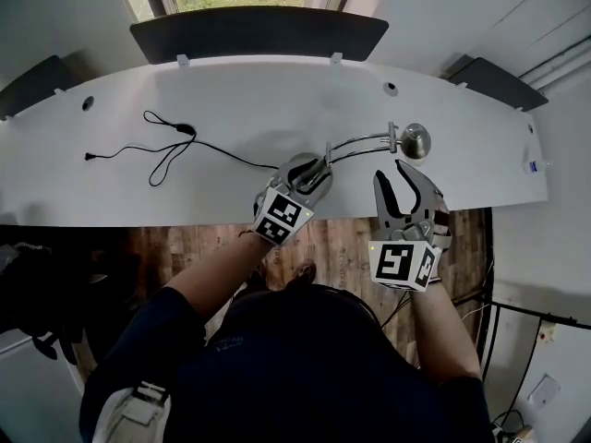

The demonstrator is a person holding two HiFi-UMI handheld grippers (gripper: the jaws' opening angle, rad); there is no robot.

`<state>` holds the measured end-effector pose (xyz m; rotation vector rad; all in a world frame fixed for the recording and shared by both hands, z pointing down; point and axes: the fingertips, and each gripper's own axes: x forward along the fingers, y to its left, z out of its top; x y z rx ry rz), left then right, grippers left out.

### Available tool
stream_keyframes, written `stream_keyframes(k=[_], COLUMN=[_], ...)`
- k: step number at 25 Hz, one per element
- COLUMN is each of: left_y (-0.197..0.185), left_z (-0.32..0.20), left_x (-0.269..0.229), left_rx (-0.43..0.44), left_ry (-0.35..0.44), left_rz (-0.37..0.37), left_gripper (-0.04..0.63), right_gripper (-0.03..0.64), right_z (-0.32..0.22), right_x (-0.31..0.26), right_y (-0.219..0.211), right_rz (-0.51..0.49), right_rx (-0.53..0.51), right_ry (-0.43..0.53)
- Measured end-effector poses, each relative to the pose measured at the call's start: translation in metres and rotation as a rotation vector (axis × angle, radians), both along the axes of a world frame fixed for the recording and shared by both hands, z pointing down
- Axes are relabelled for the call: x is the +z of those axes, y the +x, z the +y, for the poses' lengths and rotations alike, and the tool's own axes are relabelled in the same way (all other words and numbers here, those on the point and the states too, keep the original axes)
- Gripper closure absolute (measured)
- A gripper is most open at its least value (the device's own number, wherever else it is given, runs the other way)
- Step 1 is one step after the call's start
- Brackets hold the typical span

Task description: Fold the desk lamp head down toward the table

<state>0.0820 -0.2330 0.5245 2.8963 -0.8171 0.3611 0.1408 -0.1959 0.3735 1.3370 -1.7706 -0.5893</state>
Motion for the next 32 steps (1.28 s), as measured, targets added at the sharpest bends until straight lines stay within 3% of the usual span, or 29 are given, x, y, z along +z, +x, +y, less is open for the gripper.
stream_keyframes(k=[8, 12, 15, 32], left_y=[0.016, 0.021, 0.021, 0.021], left_z=[-0.015, -0.021, -0.024, -0.02], left_x=[0.009, 0.008, 0.008, 0.005], left_rx=[-0.005, -0.02, -0.031, -0.019], left_ry=[0.046, 0.053, 0.057, 0.038], left_rz=[-0.035, -0.037, -0.038, -0.012], left_gripper=[0.456, 0.457, 0.486, 0.488], right_gripper=[0.463, 0.486, 0.497, 0.538], right_z=[-0.026, -0.036, -0.036, -0.031], right_x=[0.007, 0.012, 0.013, 0.009], right_y=[0.009, 0.012, 0.013, 0.02], right_rz=[0.324, 0.405, 0.41, 0.241], right_rx=[0.031, 0.045, 0.049, 0.081], right_ry=[0.028, 0.024, 0.032, 0.053])
